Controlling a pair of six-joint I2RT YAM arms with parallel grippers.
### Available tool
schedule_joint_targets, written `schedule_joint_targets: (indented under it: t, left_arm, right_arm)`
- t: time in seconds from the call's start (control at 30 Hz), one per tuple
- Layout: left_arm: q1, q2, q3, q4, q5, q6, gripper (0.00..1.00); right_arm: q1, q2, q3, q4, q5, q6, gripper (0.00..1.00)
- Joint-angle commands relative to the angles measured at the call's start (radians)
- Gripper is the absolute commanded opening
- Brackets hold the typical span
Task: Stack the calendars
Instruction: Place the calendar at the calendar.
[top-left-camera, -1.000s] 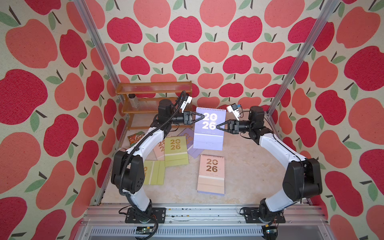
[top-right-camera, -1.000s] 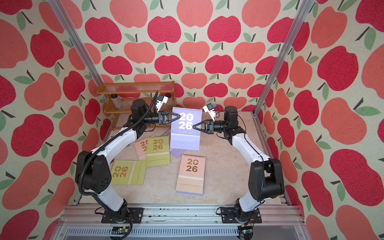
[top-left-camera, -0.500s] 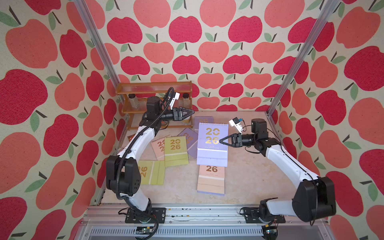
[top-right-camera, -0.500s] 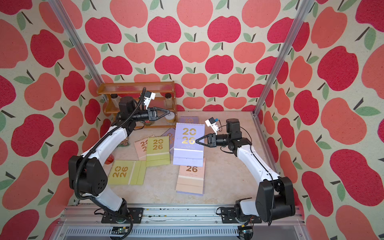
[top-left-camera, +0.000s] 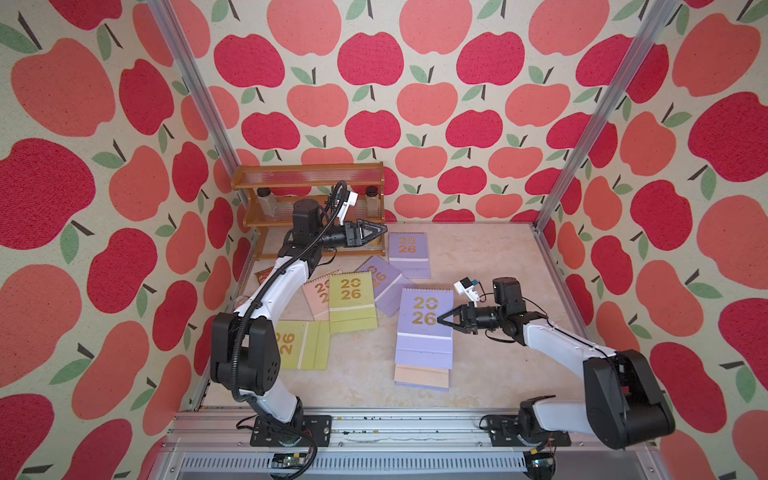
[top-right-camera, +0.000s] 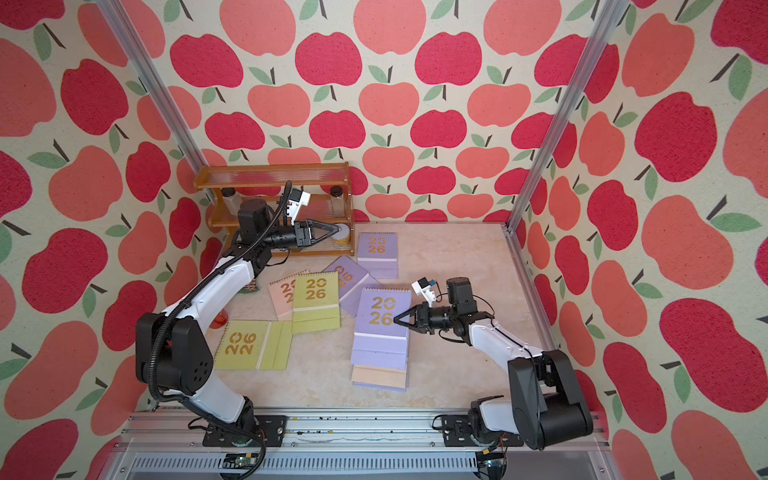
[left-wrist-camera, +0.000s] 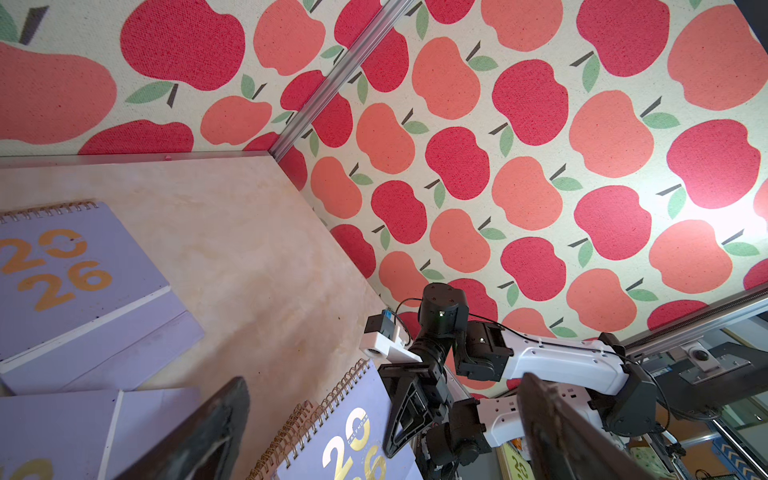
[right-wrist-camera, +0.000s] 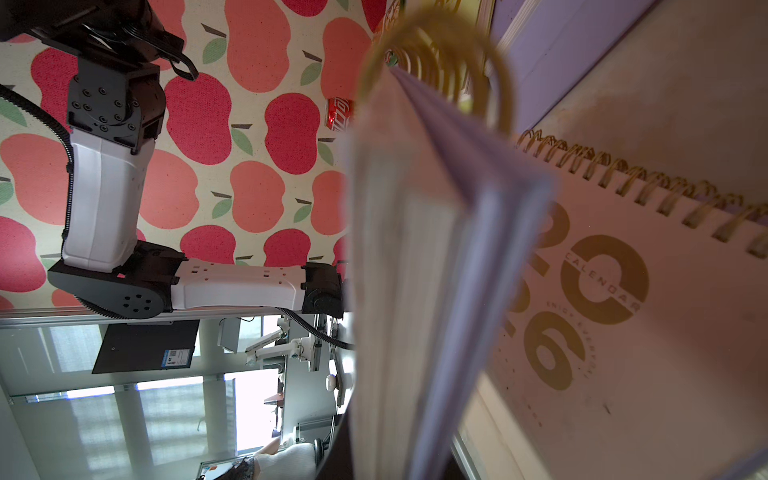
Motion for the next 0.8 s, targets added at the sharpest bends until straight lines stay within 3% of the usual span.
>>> schedule_joint_targets:
  t: [0.0,0.23,0.77]
  left_arm:
    - [-0.007,0.008,-0.001,0.042,0.000,-0.017,0.99]
    - [-0.014,0.021,-0.004,0.043,0.001,-0.019,0.99]
    - [-0.026,0.035,-0.001,0.049,0.000,-0.022,0.99]
  right_arm:
    - [0.012,0.035,-0.031,0.142,0.000,0.044,0.00]
    - [0.021,0.107,-0.073,0.219,-0.001,0.063,0.00]
    - [0.025,0.074,-0.101,0.112,-0.007,0.007,0.00]
